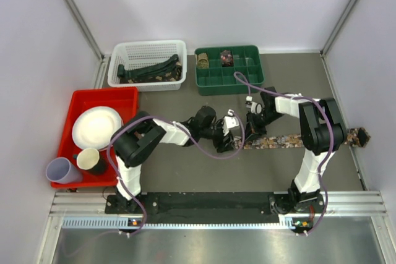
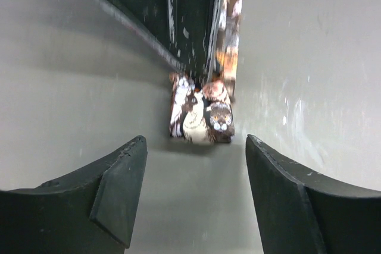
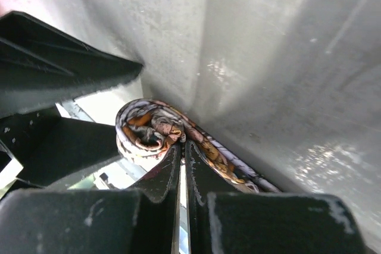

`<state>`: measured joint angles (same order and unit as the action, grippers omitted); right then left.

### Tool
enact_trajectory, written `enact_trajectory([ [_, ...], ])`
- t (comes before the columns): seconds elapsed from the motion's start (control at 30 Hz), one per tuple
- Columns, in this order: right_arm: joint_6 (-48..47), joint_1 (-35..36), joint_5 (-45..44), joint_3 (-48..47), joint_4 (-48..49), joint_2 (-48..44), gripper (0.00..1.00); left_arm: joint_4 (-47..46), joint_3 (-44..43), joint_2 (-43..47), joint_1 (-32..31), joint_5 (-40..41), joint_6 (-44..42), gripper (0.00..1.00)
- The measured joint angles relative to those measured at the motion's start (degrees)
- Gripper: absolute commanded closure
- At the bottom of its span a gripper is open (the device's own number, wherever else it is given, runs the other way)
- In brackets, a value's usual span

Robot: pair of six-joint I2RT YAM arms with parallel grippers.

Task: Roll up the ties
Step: Roll the tie at the center of the board.

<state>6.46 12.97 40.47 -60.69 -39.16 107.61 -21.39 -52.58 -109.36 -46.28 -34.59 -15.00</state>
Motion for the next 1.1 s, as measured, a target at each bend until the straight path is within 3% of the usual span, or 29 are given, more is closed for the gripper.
enact_trajectory([
  [0.1, -0.2, 0.0, -1.3, -0.2, -0.5, 0.0, 1.00, -6.1, 0.0, -2.5, 0.0, -1.9, 1.8, 0.36],
  [0.27, -0.3, 0.0, -2.5, -0.6, -1.2, 0.0, 1.00, -11.2, -1.5, -5.8, -0.2, -4.0, 4.2, 0.54],
  [0.37, -0.4, 0.0, -2.8, -0.6, -1.3, 0.0, 1.00, -11.8, -2.0, -6.6, -0.7, -5.0, 4.5, 0.57],
  [0.43, -0.4, 0.0, -2.8, -0.6, -1.3, 0.0, 1.00, -11.5, -2.1, -6.6, -0.8, -5.0, 4.1, 0.59],
  [0.5, -0.3, 0.0, -2.7, -0.6, -1.3, 0.1, 1.00, -10.4, -2.5, -6.6, -0.8, -5.0, 2.8, 0.67],
  [0.67, -0.9, 0.1, -2.2, -1.5, -2.1, 0.9, 1.00, 1.7, -7.4, -5.7, -1.4, -3.0, -2.1, 0.81],
  [0.83, -1.9, 0.7, -1.4, -3.2, -3.3, 1.9, 0.78, 16.1, -12.3, -4.4, -2.5, 1.5, -9.7, 0.90],
  [1.0, -3.7, 0.5, -0.4, -5.5, -5.1, 2.1, 0.52, 27.2, -16.2, -3.8, -2.5, 4.9, -14.3, 0.93],
  [1.1, -5.9, -1.4, 1.4, -5.9, -7.4, 1.7, 0.42, 33.8, -19.6, -4.5, -2.8, 7.1, -15.3, 0.93],
])
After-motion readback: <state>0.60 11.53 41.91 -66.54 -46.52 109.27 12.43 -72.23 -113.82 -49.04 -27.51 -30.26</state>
